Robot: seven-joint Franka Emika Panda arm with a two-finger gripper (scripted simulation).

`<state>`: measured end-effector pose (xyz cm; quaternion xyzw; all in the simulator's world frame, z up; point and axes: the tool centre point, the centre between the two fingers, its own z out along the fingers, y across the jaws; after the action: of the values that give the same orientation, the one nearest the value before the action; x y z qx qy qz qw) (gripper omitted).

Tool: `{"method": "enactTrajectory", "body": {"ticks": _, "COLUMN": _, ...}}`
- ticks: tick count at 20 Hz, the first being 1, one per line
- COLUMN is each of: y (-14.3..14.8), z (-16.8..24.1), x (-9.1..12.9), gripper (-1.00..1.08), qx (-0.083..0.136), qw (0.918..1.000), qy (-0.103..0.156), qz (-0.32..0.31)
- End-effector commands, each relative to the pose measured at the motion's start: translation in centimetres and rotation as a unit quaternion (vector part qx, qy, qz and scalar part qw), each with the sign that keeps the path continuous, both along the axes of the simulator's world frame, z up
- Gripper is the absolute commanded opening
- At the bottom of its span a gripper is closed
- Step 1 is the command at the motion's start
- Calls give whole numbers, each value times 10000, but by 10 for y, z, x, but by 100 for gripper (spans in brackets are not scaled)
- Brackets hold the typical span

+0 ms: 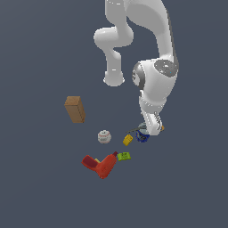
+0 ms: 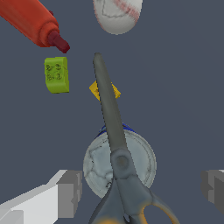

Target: Pick up a designated object from a clutter of objects.

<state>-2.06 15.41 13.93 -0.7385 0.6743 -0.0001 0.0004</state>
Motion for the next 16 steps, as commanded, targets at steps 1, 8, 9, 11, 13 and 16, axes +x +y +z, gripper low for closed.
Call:
{"method": "enactTrajectory", "body": {"ticks": 1, "y": 0, "z": -13, "x": -1, "gripper": 100, "qx": 0, "qw": 10000, "qy": 5, "qz": -5}}
{"method": "enactTrajectory", "body": {"ticks": 8, "y": 0, "z": -32, "x": 0, "gripper": 100, "qx": -1, "qw": 10000, "qy": 4, "qz": -11}}
{"method": "enactTrajectory", "body": {"ticks": 9, "y": 0, "z": -32, "x": 0, "gripper": 100, "qx": -1, "qw": 10000, "qy": 4, "qz": -11}}
{"method": "enactTrajectory", "body": {"ticks": 11, "y": 0, "z": -32, "x": 0, "gripper": -100, "qx": -1, "qw": 10000, "qy": 4, "qz": -11}}
{"method": "enactTrajectory", "body": {"ticks": 13, "y": 0, "z": -32, "x": 0, "gripper": -100, "qx": -1, "qw": 10000, "qy": 4, "qz": -11}}
{"method": "enactTrajectory", "body": {"ticks": 16, "y": 0, "z": -32, "x": 0, "gripper": -100, "qx": -1, "qw": 10000, "qy": 4, "qz": -11}}
